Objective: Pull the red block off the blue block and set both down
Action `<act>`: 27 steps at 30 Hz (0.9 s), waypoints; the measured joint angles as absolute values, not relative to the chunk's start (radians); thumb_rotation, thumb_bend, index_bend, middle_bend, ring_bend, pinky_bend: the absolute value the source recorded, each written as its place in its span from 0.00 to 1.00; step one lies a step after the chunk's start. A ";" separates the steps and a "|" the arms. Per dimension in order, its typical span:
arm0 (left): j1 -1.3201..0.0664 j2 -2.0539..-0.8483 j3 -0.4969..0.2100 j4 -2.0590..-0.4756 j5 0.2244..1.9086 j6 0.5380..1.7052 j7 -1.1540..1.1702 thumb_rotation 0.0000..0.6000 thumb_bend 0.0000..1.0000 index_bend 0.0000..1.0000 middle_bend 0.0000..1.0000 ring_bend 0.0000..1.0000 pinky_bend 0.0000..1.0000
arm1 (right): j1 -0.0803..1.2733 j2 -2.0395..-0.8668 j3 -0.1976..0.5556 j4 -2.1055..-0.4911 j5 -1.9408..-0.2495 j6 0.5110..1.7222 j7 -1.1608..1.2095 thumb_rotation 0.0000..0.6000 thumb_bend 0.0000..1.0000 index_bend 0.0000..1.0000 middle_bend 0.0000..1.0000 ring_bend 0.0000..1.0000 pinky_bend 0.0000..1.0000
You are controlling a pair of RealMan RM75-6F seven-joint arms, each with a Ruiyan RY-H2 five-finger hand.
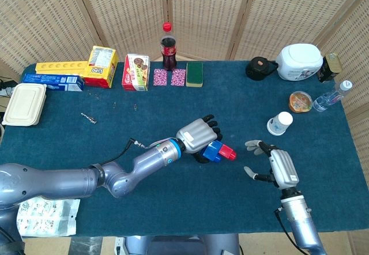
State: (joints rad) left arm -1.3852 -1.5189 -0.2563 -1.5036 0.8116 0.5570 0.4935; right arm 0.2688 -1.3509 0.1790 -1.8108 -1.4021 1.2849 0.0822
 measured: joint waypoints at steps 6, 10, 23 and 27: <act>-1.433 -1.554 -0.234 -1.489 0.757 0.603 0.515 0.71 0.35 0.50 0.31 0.17 0.09 | 0.296 -1.356 0.201 -1.822 -1.348 1.259 0.025 1.00 0.28 0.33 0.39 0.45 0.37; -1.455 -1.576 -0.223 -1.479 0.730 0.632 0.527 0.72 0.35 0.50 0.31 0.17 0.09 | 0.309 -1.354 0.206 -1.830 -1.325 1.247 -0.002 1.00 0.28 0.35 0.39 0.45 0.37; -1.498 -1.626 -0.209 -1.456 0.674 0.697 0.554 0.71 0.35 0.50 0.31 0.17 0.09 | 0.351 -1.341 0.223 -1.857 -1.251 1.210 -0.073 1.00 0.28 0.36 0.38 0.44 0.38; -1.507 -1.634 -0.205 -1.452 0.665 0.706 0.557 0.71 0.35 0.50 0.31 0.17 0.09 | 0.366 -1.338 0.228 -1.865 -1.232 1.198 -0.105 1.00 0.28 0.38 0.38 0.44 0.38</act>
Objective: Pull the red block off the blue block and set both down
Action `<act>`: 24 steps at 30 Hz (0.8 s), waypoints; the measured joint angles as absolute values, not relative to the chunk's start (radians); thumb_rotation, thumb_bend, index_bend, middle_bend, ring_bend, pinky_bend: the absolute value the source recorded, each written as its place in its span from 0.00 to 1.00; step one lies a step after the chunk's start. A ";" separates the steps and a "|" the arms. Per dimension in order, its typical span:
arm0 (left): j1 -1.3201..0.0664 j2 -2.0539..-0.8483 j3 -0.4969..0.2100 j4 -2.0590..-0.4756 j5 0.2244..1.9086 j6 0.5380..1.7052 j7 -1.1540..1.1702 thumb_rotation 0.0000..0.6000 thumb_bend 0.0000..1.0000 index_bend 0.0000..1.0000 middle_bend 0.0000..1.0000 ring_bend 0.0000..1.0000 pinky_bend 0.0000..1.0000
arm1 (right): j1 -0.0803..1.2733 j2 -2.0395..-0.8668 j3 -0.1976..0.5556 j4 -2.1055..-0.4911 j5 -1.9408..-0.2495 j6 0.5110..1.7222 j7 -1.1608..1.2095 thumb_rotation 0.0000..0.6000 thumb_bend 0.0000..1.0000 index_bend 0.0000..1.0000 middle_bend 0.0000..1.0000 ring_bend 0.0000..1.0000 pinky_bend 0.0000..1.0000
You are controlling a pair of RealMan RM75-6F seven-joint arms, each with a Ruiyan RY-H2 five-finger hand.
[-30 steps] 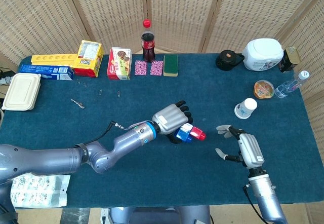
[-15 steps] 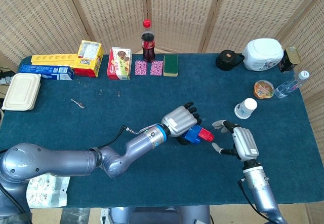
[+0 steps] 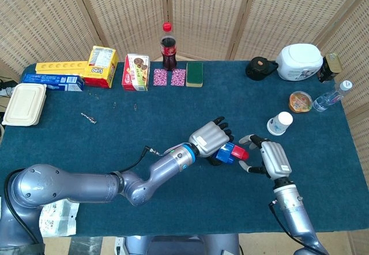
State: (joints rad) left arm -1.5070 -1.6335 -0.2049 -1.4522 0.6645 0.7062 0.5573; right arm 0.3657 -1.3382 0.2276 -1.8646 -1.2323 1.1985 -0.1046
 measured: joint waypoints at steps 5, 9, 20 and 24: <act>-1.512 -1.644 -0.202 -1.446 0.661 0.714 0.558 0.71 0.35 0.50 0.31 0.17 0.09 | 0.391 -1.339 0.238 -1.878 -1.190 1.186 -0.152 1.00 0.29 0.44 0.38 0.44 0.38; -1.517 -1.653 -0.199 -1.438 0.659 0.718 0.560 0.71 0.34 0.50 0.31 0.17 0.09 | 0.410 -1.341 0.249 -1.887 -1.151 1.180 -0.188 1.00 0.31 0.48 0.39 0.44 0.38; -1.521 -1.659 -0.190 -1.435 0.665 0.724 0.564 0.71 0.34 0.50 0.31 0.17 0.09 | 0.436 -1.335 0.255 -1.898 -1.076 1.185 -0.241 1.00 0.35 0.53 0.42 0.46 0.39; -1.518 -1.654 -0.183 -1.438 0.674 0.727 0.565 0.71 0.34 0.50 0.31 0.17 0.09 | 0.435 -1.329 0.250 -1.892 -1.067 1.187 -0.234 1.00 0.35 0.54 0.43 0.46 0.40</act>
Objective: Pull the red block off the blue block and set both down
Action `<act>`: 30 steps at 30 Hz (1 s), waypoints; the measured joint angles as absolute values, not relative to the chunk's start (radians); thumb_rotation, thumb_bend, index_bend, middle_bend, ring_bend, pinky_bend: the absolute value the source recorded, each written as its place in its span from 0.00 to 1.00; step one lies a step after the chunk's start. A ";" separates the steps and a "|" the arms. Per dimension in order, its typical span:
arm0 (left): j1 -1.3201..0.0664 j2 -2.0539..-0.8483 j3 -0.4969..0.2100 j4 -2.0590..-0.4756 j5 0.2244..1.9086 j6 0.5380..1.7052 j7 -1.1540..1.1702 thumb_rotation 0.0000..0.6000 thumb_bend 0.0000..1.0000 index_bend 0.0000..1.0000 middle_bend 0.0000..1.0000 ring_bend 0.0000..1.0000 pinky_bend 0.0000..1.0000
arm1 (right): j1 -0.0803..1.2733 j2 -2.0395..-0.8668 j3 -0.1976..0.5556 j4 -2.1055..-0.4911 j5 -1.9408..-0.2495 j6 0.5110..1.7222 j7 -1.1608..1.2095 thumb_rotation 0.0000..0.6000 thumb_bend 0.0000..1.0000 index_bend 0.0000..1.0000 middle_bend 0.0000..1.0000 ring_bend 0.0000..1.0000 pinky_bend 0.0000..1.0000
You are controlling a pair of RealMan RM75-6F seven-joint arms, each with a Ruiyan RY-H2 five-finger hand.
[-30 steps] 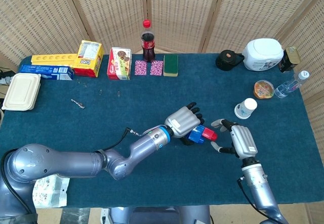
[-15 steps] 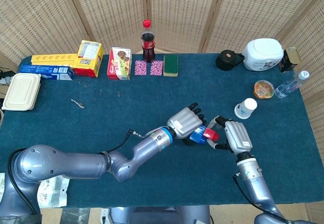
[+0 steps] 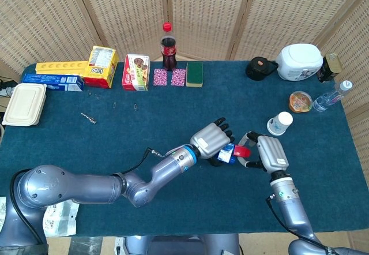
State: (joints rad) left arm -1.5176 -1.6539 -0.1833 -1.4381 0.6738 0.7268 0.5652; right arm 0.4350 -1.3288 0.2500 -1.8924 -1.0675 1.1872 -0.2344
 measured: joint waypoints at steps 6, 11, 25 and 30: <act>-1.508 -1.644 -0.170 -1.446 0.693 0.733 0.568 0.70 0.34 0.50 0.31 0.17 0.09 | 0.430 -1.315 0.245 -1.883 -1.068 1.195 -0.218 1.00 0.35 0.54 0.43 0.46 0.40; -1.490 -1.618 -0.155 -1.467 0.726 0.750 0.572 0.70 0.34 0.50 0.31 0.17 0.09 | 0.423 -1.300 0.244 -1.868 -1.066 1.197 -0.191 0.99 0.34 0.54 0.43 0.46 0.40; -1.335 -1.419 -0.069 -1.679 0.823 0.873 0.566 0.68 0.34 0.50 0.31 0.17 0.09 | 0.433 -1.302 0.189 -1.767 -1.085 1.092 -0.123 1.00 0.34 0.52 0.40 0.42 0.34; -1.261 -1.386 -0.027 -1.711 0.850 0.930 0.560 0.67 0.34 0.50 0.31 0.17 0.09 | 0.453 -1.334 0.169 -1.733 -1.088 1.064 -0.143 1.00 0.34 0.45 0.36 0.39 0.29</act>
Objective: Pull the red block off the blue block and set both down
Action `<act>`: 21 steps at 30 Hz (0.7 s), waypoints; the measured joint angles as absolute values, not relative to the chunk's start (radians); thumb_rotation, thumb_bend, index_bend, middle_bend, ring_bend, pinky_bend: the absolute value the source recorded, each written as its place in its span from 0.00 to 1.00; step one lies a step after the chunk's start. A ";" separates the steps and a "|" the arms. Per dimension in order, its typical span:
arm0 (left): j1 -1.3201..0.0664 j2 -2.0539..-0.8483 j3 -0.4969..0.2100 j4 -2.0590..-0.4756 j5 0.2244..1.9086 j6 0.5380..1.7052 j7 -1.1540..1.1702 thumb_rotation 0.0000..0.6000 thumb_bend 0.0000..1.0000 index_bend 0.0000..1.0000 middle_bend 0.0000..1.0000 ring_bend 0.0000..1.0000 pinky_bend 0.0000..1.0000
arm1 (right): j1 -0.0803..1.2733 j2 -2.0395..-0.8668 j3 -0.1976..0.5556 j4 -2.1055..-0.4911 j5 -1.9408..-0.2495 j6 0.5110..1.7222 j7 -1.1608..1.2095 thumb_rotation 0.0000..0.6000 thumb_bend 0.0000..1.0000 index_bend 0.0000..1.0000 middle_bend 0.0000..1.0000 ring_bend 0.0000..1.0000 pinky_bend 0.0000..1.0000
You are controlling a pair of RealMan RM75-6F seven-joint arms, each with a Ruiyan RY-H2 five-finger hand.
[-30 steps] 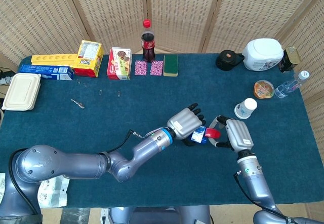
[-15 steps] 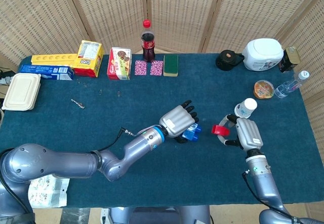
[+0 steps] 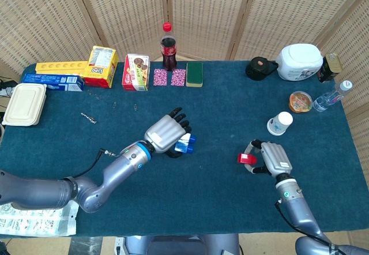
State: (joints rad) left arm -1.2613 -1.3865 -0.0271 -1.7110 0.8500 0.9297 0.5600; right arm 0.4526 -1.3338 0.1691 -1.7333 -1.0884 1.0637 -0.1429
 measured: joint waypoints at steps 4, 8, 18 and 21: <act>-1.206 -1.378 -0.012 -1.718 0.866 0.958 0.537 0.67 0.33 0.50 0.31 0.17 0.09 | 0.461 -1.343 0.159 -1.709 -1.077 1.052 -0.164 1.00 0.34 0.38 0.33 0.36 0.27; -1.158 -1.390 -0.002 -1.707 0.876 0.976 0.517 0.66 0.29 0.50 0.31 0.17 0.09 | 0.456 -1.330 0.151 -1.704 -1.077 1.057 -0.166 1.00 0.34 0.33 0.32 0.35 0.26; -1.114 -1.489 -0.005 -1.665 0.827 0.985 0.561 0.66 0.19 0.40 0.31 0.15 0.09 | 0.413 -1.274 0.141 -1.730 -1.126 1.119 -0.128 1.00 0.34 0.30 0.30 0.33 0.24; -1.114 -1.503 -0.009 -1.668 0.791 0.982 0.594 0.67 0.15 0.22 0.26 0.10 0.09 | 0.399 -1.257 0.141 -1.740 -1.150 1.144 -0.112 1.00 0.34 0.30 0.30 0.33 0.24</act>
